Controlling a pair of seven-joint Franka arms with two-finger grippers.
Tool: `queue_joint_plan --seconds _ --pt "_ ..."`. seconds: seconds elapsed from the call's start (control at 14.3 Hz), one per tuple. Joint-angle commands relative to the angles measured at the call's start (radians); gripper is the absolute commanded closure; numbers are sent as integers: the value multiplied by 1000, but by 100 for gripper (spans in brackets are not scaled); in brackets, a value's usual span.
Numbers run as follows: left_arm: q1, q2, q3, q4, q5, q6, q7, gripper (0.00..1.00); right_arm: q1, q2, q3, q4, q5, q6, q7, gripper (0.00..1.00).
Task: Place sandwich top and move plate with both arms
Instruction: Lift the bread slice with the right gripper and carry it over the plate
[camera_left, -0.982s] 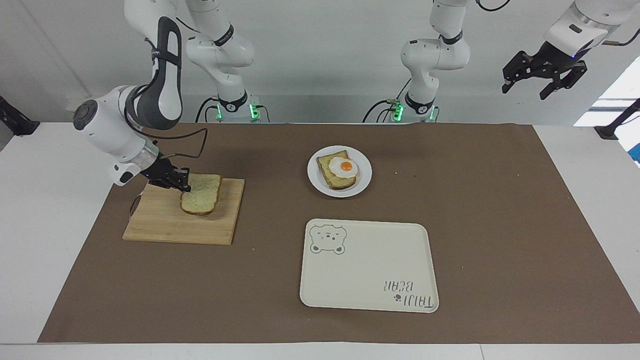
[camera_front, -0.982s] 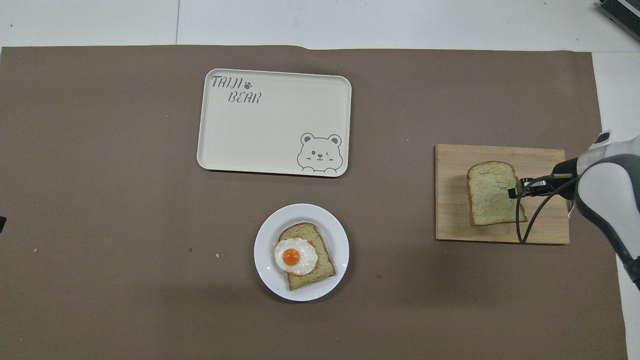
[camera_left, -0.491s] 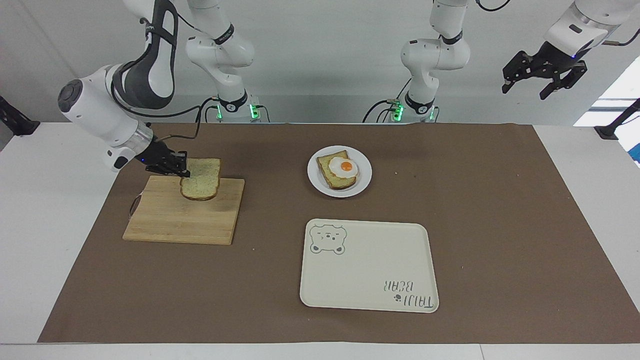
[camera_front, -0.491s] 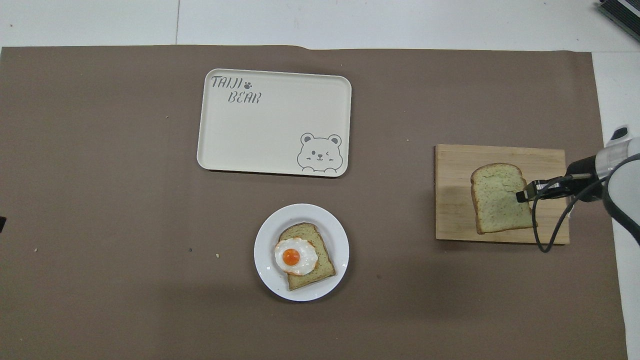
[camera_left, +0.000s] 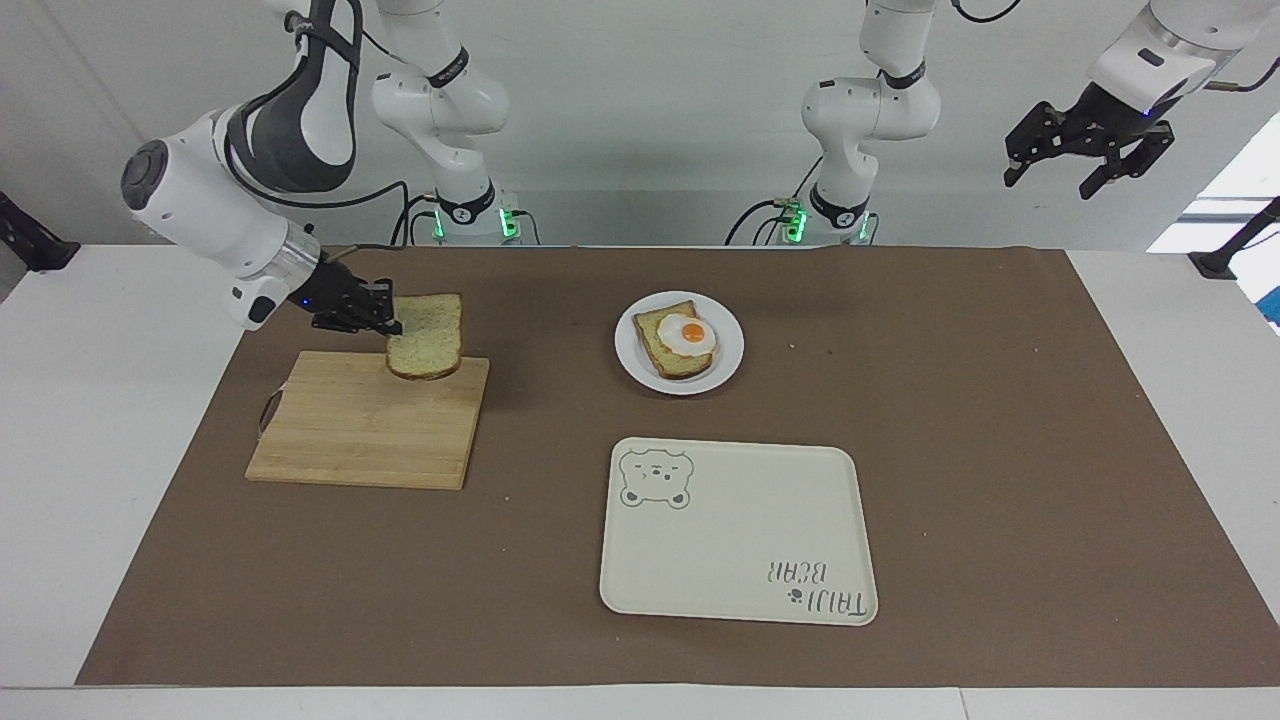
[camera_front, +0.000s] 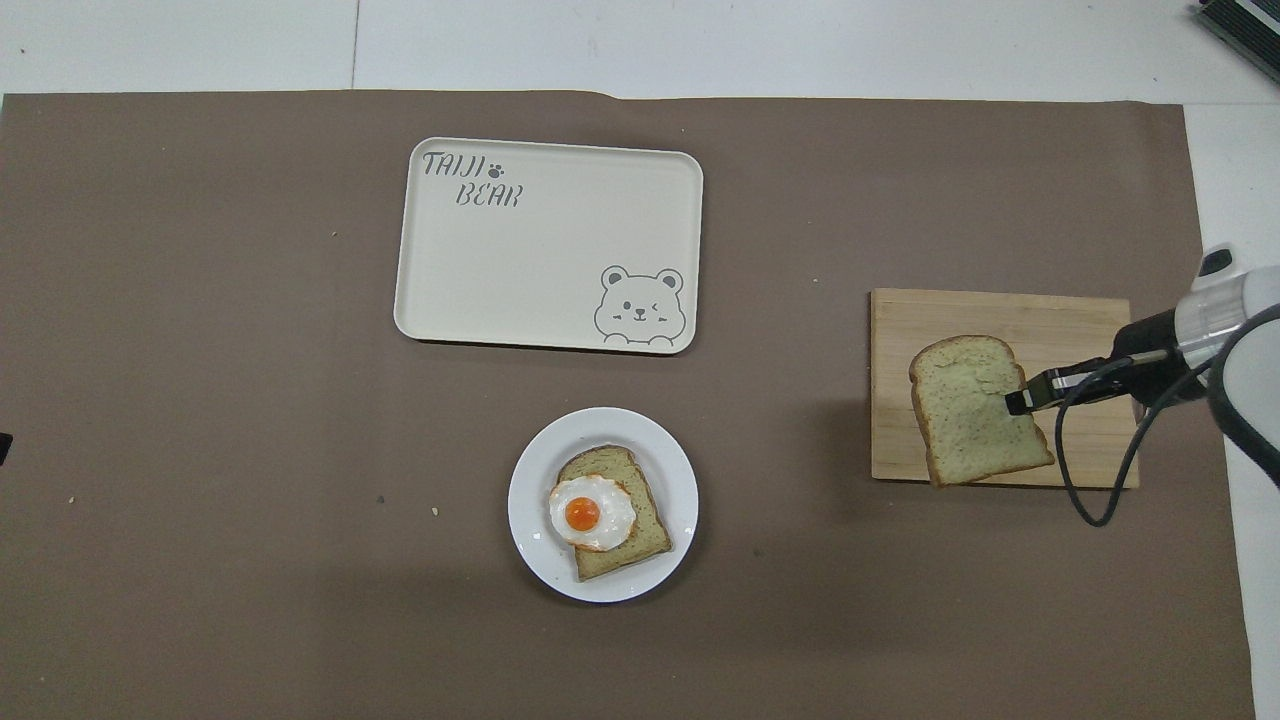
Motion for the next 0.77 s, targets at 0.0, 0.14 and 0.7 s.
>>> queue_joint_plan --seconds 0.0,0.14,0.7 --pt "-1 -23 3 -25 -4 3 7 0 87 -17 10 -14 22 10 90 100" --pt "-1 -23 3 -25 -4 2 7 0 154 -17 12 -16 22 36 179 100" --pt "-1 -22 3 -25 -4 2 7 0 387 -14 16 -19 71 142 383 100"
